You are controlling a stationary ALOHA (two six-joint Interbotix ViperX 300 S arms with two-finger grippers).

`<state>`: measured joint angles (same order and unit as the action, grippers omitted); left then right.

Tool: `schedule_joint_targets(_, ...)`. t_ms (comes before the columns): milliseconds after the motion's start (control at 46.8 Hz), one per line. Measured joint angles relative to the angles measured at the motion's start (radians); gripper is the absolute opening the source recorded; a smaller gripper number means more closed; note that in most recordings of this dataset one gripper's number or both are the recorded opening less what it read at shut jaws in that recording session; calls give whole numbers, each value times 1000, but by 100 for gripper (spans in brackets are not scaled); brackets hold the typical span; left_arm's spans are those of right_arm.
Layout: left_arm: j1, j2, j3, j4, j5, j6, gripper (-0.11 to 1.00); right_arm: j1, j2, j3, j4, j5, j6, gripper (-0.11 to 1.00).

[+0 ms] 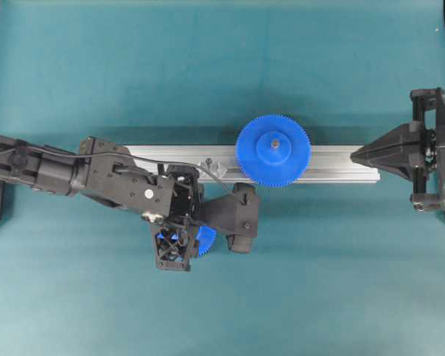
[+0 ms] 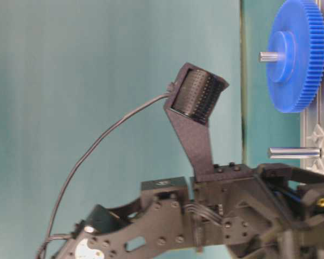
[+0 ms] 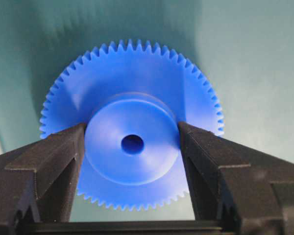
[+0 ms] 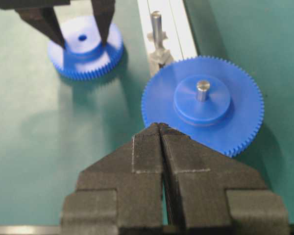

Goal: Find the location of the shaft and insert the small gear.
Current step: 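Lift the small gear and carry it to the empty left shaft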

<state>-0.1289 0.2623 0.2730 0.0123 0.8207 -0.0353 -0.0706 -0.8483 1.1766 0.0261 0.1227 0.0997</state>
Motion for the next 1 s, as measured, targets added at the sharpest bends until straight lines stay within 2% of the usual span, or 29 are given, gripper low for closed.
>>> schedule_joint_targets(512, 2, -81, -89, 0, 123, 15, 64, 0, 0, 2, 0, 0, 0, 0)
schedule_joint_targets(1004, 86, -87, -206, 2, 238, 114, 64, 0, -2, 3, 0, 0, 0, 0)
